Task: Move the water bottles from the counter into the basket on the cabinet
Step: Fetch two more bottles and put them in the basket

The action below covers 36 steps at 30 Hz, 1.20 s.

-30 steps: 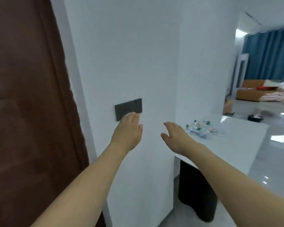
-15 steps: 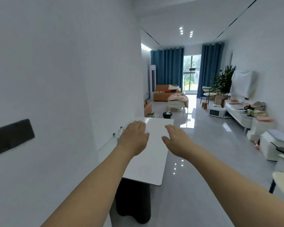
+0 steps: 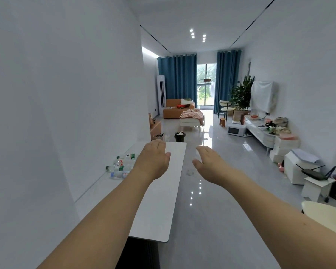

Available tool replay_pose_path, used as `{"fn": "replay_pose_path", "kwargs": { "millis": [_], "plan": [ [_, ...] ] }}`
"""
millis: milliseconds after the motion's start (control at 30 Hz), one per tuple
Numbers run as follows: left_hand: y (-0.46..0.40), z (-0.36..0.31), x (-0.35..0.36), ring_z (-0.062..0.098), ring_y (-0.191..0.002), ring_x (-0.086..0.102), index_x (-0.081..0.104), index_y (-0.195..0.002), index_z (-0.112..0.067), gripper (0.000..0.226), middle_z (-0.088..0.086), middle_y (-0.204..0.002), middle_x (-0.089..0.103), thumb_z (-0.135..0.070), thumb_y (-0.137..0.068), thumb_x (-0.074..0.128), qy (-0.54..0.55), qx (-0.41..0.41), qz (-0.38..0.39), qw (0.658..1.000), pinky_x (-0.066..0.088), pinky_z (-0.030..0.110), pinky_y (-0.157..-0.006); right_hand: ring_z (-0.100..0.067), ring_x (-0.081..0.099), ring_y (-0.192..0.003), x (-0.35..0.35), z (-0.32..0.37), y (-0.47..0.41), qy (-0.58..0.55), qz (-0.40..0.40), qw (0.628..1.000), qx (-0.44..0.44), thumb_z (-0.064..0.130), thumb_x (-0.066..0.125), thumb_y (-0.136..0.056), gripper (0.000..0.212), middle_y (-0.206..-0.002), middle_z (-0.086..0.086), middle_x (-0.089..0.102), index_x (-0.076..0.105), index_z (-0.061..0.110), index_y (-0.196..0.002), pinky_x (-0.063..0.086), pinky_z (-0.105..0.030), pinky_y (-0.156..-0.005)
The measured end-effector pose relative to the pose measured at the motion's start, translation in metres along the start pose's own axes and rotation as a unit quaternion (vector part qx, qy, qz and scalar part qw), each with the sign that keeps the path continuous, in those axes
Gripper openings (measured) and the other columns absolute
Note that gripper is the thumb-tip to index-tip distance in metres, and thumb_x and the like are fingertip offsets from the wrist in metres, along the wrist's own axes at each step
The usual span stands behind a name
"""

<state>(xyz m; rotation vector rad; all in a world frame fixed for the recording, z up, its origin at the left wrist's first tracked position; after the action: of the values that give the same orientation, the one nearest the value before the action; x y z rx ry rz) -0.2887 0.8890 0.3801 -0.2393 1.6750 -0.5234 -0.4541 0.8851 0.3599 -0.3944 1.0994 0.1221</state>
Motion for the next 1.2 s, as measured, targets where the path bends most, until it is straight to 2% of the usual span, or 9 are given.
{"fn": "replay_pose_path", "kwargs": {
  "millis": [233,367,533,733,967,1200],
  "plan": [
    [-0.09,0.003,0.062,0.027,-0.13,0.042,0.044,-0.14,-0.006,0.046,0.012,-0.144,0.048,-0.031,-0.102,0.039,0.0,0.024,0.0,1.0,0.032,0.037,-0.111,-0.025,0.024,-0.141,0.008,-0.055,-0.078,0.003,-0.004,1.0,0.017,0.028,0.038,-0.101,0.053,-0.154,-0.009,0.03,0.026,0.009,-0.149,0.018,-0.034,-0.113],
    [-0.158,0.018,0.093,0.025,-0.124,0.045,0.047,-0.134,-0.008,0.04,0.01,-0.138,0.051,-0.031,-0.102,0.041,0.026,0.018,-0.006,0.999,0.036,0.037,-0.106,-0.03,0.03,-0.136,0.012,-0.092,-0.139,0.005,-0.012,0.999,0.041,0.028,0.039,-0.101,0.048,-0.15,-0.012,0.034,0.032,0.007,-0.144,0.024,-0.037,-0.11],
    [-0.241,0.031,0.115,0.028,-0.124,0.046,0.048,-0.134,-0.006,0.041,0.012,-0.137,0.052,-0.03,-0.102,0.041,0.027,0.026,-0.01,0.999,0.036,0.039,-0.105,-0.027,0.02,-0.144,0.003,-0.125,-0.222,0.013,-0.012,0.998,0.058,0.032,0.038,-0.101,0.057,-0.158,-0.009,0.023,0.022,0.011,-0.151,0.019,-0.04,-0.115],
    [-0.328,0.038,0.15,0.027,-0.116,0.049,0.05,-0.13,-0.005,0.037,0.012,-0.131,0.055,-0.028,-0.102,0.04,0.035,0.033,-0.009,0.999,0.039,0.039,-0.103,-0.025,0.018,-0.145,-0.002,-0.164,-0.299,0.022,-0.013,0.997,0.066,0.033,0.038,-0.1,0.058,-0.159,-0.008,0.021,0.02,0.012,-0.151,0.016,-0.039,-0.117],
    [-0.409,0.026,0.211,0.025,-0.128,0.044,0.044,-0.14,-0.007,0.044,0.01,-0.141,0.05,-0.03,-0.102,0.041,0.053,0.046,-0.002,0.998,0.033,0.042,-0.111,-0.024,0.017,-0.145,0.001,-0.225,-0.376,0.014,-0.014,0.997,0.079,0.032,0.037,-0.101,0.057,-0.16,-0.006,0.02,0.02,0.013,-0.152,0.016,-0.039,-0.116],
    [-0.515,0.007,0.272,0.025,-0.122,0.048,0.05,-0.133,-0.007,0.04,0.01,-0.134,0.054,-0.03,-0.101,0.042,0.04,0.049,-0.012,0.998,0.036,0.038,-0.105,-0.027,0.022,-0.143,-0.006,-0.31,-0.462,0.016,-0.017,0.996,0.082,0.03,0.038,-0.1,0.055,-0.157,-0.009,0.025,0.023,0.01,-0.15,0.019,-0.039,-0.115]
  ]
}}
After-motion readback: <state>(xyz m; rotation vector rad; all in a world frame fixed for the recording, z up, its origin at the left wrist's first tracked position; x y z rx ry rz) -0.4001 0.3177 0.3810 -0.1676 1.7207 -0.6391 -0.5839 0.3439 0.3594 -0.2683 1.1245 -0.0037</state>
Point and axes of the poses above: each hand's wrist, its own y-axis away from the middle knuckle, its own x-axis out of the palm, z = x × y, the point moved 9 cm from there along -y, towards the middle knuckle
